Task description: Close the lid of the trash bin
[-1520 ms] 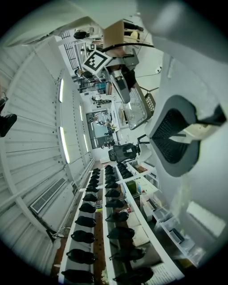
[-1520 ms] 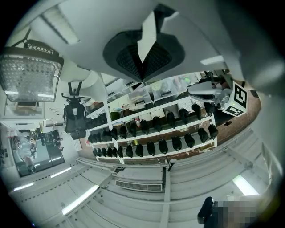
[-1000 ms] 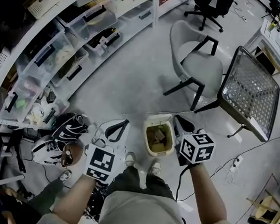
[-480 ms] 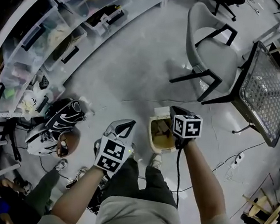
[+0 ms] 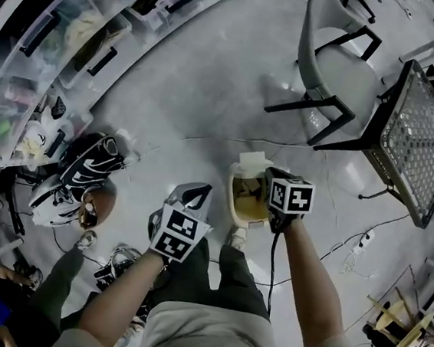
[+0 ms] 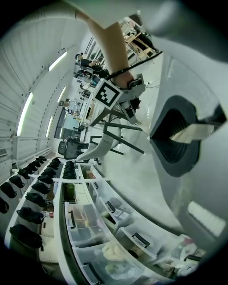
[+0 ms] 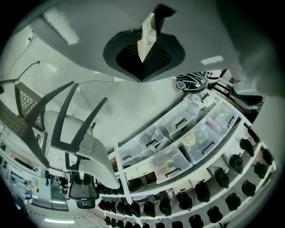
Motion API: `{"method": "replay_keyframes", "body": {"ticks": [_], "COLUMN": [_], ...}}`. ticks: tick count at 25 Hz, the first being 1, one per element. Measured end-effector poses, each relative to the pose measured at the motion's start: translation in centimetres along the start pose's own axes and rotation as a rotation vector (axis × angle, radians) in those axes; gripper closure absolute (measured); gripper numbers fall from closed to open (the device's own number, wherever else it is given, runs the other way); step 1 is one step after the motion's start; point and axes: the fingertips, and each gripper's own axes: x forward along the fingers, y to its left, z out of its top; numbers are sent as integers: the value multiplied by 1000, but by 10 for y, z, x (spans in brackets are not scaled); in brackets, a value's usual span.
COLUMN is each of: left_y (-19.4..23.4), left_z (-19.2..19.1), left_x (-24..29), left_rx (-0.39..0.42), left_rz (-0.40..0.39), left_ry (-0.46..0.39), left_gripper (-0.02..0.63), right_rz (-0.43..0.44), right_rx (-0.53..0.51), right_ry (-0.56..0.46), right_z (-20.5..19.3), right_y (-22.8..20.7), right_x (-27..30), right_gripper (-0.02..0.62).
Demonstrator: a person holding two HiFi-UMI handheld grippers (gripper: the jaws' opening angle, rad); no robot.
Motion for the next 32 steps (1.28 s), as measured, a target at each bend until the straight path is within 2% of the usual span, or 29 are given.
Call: {"method": "replay_keyframes", "body": {"ticks": [3, 7, 12, 18, 25, 29, 32], "left_y": [-6, -18, -37, -50, -47, -51, -55], "left_z": [-17, -45, -89, -137, -158, -153, -139], "left_x": [8, 26, 56, 90, 116, 122, 115], "left_rx": [-1, 9, -5, 13, 21, 38, 56], "left_rz": [-18, -46, -83, -111, -116, -116, -126], "left_ry": [32, 85, 168, 243, 278, 270, 260], "left_gripper": [603, 603, 603, 603, 603, 603, 603], "right_rz": [5, -27, -43, -30, -79, -47, -76], "right_rx": [37, 98, 138, 175, 228, 110, 61], "right_ry": [30, 123, 222, 310, 314, 331, 326], "right_z": [-32, -100, -174, -241, -273, -271, -267], "right_y": [0, -13, -40, -62, -74, -78, -86], "right_x": [-10, -5, 21, 65, 101, 106, 89], "right_gripper": [592, 592, 592, 592, 592, 591, 592]}}
